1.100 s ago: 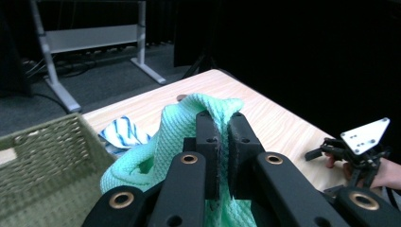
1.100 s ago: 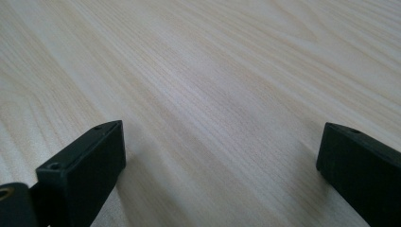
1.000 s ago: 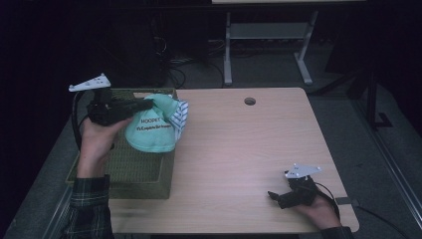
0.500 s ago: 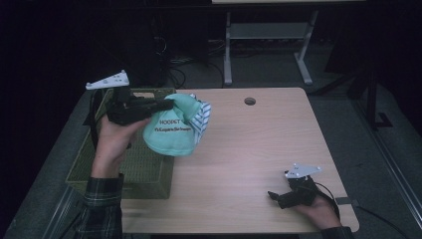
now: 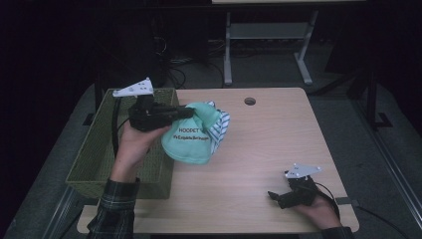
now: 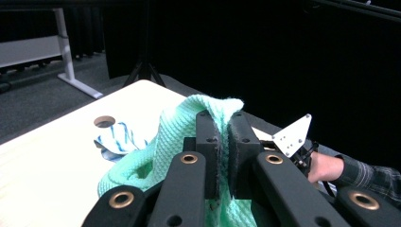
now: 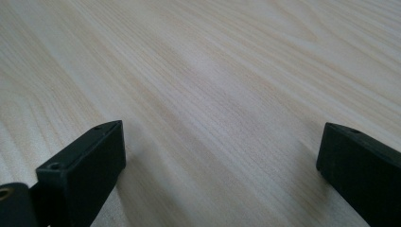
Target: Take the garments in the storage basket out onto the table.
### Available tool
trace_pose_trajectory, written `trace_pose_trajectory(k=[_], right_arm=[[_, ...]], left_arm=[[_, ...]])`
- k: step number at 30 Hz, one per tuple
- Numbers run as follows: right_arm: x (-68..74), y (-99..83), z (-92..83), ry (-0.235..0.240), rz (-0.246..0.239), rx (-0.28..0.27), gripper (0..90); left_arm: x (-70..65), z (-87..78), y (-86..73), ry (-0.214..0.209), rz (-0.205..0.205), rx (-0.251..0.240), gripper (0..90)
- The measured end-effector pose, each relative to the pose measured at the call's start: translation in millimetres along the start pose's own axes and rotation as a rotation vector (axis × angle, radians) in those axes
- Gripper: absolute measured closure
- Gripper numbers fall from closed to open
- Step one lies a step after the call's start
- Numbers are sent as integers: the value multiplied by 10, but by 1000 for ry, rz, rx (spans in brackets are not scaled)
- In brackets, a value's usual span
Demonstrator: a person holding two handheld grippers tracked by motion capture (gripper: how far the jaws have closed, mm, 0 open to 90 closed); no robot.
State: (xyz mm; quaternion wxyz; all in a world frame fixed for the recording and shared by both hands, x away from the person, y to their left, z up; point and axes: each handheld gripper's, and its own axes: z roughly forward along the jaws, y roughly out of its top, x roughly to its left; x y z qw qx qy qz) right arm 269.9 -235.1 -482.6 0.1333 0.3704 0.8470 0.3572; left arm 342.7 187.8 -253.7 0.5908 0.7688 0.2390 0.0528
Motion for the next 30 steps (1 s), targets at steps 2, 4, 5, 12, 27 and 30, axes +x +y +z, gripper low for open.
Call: trace_pose_trajectory(k=[2, 4, 5, 12, 27, 30], right_arm=[[-1, 0, 0, -1, -2, 0, 17], [-1, 0, 0, -1, -2, 0, 17], [-1, 0, 0, -1, -2, 0, 17], [1, 0, -1, 0, 2, 0, 18], [1, 0, 0, 1, -2, 0, 18], [1, 0, 0, 1, -1, 0, 18]], left_arm=[[0, 49, -43, -7, 2, 0, 848], [-5, 95, -89, -14, -5, -6, 848], [-4, 121, -106, -18, -5, -8, 848], [-63, 277, -196, -8, 7, 2, 847], [-143, 574, -363, 6, 21, 59, 847], [-152, 631, -396, 6, 21, 64, 846]])
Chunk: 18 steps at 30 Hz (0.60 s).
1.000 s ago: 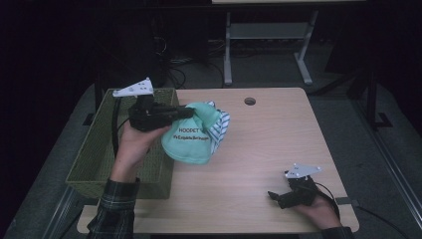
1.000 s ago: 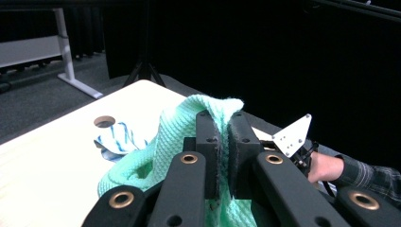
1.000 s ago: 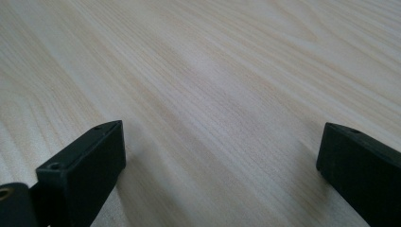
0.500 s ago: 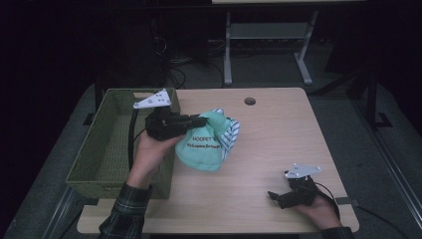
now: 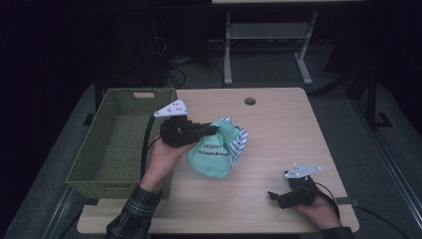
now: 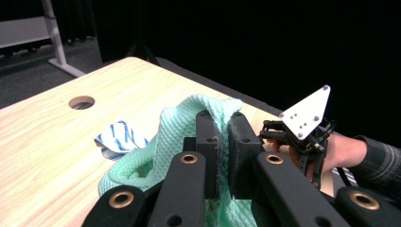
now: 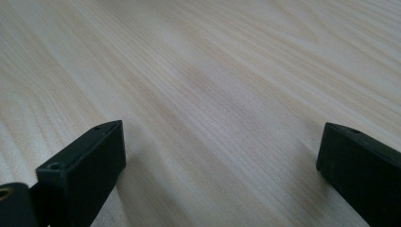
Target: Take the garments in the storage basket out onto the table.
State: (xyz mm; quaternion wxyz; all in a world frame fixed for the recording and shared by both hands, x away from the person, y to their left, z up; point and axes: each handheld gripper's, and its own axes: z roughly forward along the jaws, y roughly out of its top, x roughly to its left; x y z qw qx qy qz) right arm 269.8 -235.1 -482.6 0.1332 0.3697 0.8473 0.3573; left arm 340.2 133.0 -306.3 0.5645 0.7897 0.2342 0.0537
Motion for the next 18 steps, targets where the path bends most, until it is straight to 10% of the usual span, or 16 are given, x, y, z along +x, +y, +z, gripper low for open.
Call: trace_pose_trajectory(k=[18], right_arm=[[-1, 0, 0, -1, -1, 1, 17]], left_arm=[[-71, 468, -252, 74, 42, 146, 844]])
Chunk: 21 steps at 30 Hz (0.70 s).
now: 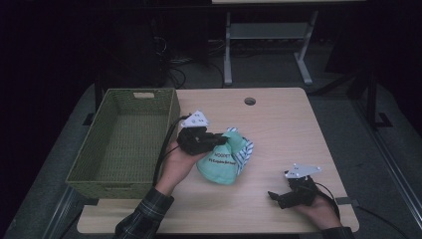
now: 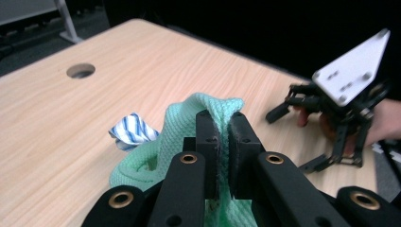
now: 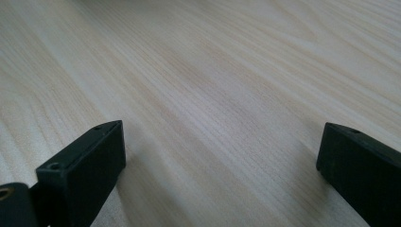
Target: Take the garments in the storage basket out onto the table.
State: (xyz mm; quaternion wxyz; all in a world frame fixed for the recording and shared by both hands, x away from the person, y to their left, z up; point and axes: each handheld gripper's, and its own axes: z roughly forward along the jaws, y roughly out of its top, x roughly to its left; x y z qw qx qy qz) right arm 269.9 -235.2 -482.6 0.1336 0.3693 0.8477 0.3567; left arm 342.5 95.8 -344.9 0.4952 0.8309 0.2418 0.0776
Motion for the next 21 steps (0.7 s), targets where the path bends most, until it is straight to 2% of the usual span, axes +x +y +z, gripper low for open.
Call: trace_pose_trajectory(k=[5, 12, 21], right_arm=[[0, 0, 0, 0, 0, 0, 18], [0, 0, 0, 0, -1, 0, 18], [0, 0, 0, 1, -2, 1, 18]], left_arm=[[-20, 203, -99, 17, 43, 69, 844], [-99, 447, -226, 8, 75, 141, 839], [-182, 676, -366, -42, 87, 205, 824]])
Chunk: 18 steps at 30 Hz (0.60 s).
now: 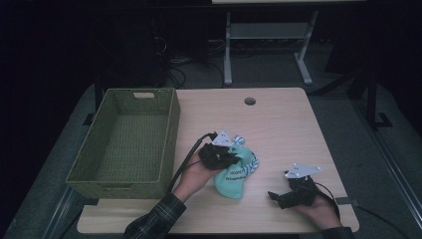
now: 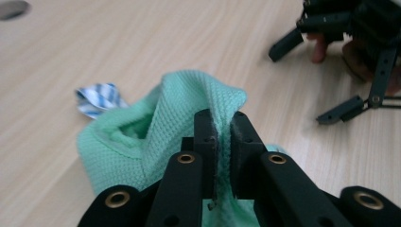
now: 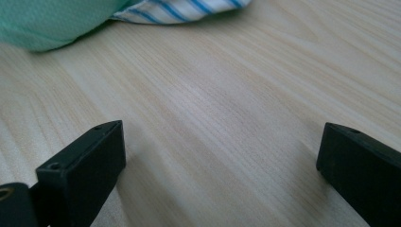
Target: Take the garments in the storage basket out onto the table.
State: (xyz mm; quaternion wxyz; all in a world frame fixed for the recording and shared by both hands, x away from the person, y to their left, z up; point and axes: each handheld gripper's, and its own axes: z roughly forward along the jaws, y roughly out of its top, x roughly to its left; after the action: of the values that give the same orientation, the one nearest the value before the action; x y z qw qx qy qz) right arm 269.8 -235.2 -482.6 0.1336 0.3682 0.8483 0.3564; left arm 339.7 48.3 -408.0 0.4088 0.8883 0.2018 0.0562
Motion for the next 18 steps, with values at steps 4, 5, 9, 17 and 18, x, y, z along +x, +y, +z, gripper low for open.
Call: trace_pose_trajectory(k=[4, 5, 9, 17, 18], right_arm=[[0, 0, 0, 0, 0, 0, 18], [0, 0, 0, 0, 0, 0, 17], [0, 0, 0, 0, -1, 0, 18], [1, 0, 0, 1, -1, 0, 18], [1, 0, 0, 1, -1, 0, 18]], left_arm=[[-28, 153, -59, -27, -2, 34, 817], [-31, 184, -73, -36, 2, 48, 816], [-48, 301, -124, -63, -8, 68, 807], [-66, 429, -188, -99, -43, 69, 726], [-61, 406, -177, -99, -38, 60, 696]])
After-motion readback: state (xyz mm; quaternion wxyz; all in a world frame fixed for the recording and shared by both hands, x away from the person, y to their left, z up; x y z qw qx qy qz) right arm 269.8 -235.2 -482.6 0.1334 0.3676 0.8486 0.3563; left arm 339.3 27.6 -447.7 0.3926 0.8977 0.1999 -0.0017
